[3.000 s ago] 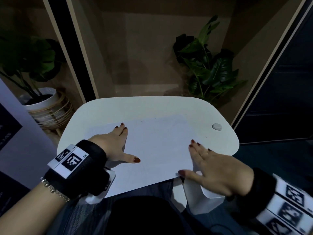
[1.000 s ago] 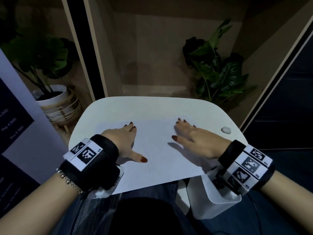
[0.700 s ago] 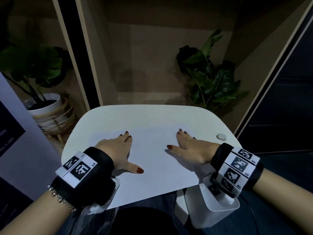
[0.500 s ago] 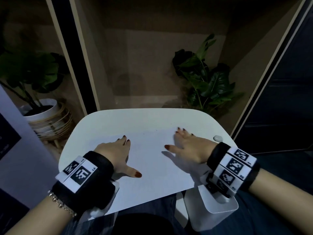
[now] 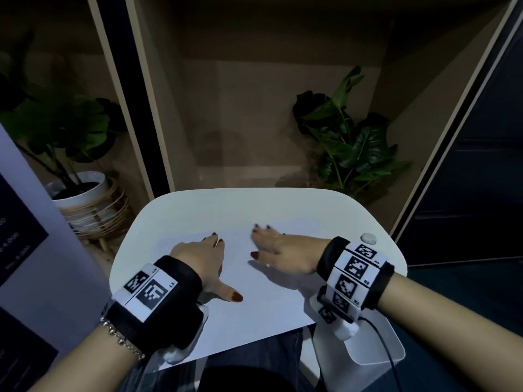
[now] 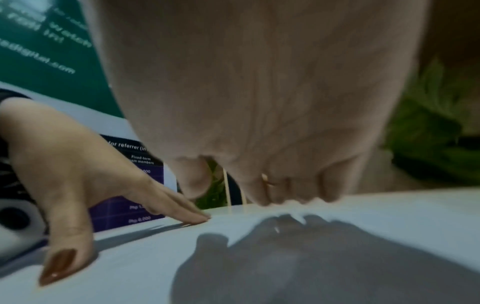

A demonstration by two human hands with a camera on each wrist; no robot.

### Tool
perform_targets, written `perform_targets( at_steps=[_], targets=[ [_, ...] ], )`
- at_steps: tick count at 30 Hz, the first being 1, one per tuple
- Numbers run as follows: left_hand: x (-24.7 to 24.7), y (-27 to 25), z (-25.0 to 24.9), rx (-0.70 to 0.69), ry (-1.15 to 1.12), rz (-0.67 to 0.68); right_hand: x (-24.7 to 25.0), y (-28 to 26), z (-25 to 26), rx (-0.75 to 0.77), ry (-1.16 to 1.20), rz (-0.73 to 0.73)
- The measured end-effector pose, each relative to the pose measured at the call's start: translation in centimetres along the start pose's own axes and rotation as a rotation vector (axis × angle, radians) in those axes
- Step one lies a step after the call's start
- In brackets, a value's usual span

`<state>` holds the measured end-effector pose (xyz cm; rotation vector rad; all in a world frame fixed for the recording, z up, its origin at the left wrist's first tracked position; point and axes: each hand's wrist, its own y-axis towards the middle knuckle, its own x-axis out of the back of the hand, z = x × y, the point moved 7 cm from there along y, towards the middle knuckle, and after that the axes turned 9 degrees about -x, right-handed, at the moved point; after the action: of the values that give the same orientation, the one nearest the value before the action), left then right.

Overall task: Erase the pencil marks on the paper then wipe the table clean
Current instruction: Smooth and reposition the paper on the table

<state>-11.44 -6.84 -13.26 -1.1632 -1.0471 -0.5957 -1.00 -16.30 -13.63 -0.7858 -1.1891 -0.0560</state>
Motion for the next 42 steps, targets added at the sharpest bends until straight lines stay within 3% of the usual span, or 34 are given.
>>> perform_targets(
  at_steps=[2,6,8,12,14,17,19,21,23,26,28,30,32,35,37,38,42],
  targets=[
    [0.0,0.0,0.0,-0.004,0.008,-0.004,-0.3,1.0,0.0,-0.045,0.01,0.017],
    [0.0,0.0,0.1,-0.005,0.008,-0.001,1.4,0.4,-2.6,-0.341,-0.057,0.074],
    [0.2,0.1,0.1,-0.007,0.022,-0.001,2.4,-0.1,-2.0,-0.311,-0.108,0.081],
    [0.1,0.3,0.3,-0.002,0.021,0.009,3.3,1.5,1.7,-0.064,-0.107,-0.04],
    [-0.2,0.4,0.4,-0.002,0.019,0.004,2.3,2.0,2.6,-0.038,-0.089,-0.019],
    [-0.3,0.2,0.4,-0.004,0.013,-0.007,1.8,2.0,0.8,-0.191,-0.079,-0.022],
    [-0.2,0.1,0.4,-0.004,0.008,-0.008,1.6,1.4,-1.0,-0.312,-0.082,0.066],
    [-0.1,0.0,0.3,-0.01,0.012,-0.007,2.2,0.9,-0.9,-0.309,-0.152,0.038],
    [0.0,0.1,0.3,-0.009,0.007,0.004,2.7,1.5,0.3,-0.22,-0.133,-0.11],
    [-0.1,-0.1,0.1,-0.008,0.005,0.012,1.5,2.6,1.9,-0.082,-0.135,-0.074],
    [0.0,-0.2,0.1,-0.014,0.008,0.005,1.6,2.7,0.9,-0.173,-0.079,-0.071],
    [-0.1,-0.3,0.1,-0.016,0.005,0.006,1.8,2.4,-1.4,-0.378,-0.024,-0.032],
    [0.0,-0.3,0.1,-0.017,0.004,0.008,1.9,1.7,-2.4,-0.423,-0.018,0.012],
    [0.0,-0.2,0.1,-0.01,0.001,0.006,2.6,1.9,-1.9,-0.261,-0.107,-0.09],
    [0.0,-0.2,0.1,-0.005,-0.004,0.005,1.7,2.1,-1.0,-0.106,-0.129,-0.024],
    [0.0,-0.2,0.1,-0.002,-0.004,0.004,1.0,2.3,-1.2,-0.098,-0.127,0.009],
    [-0.2,-0.1,0.3,0.009,-0.021,-0.004,1.9,2.2,-4.6,-0.355,-0.068,-0.034]
  ],
)
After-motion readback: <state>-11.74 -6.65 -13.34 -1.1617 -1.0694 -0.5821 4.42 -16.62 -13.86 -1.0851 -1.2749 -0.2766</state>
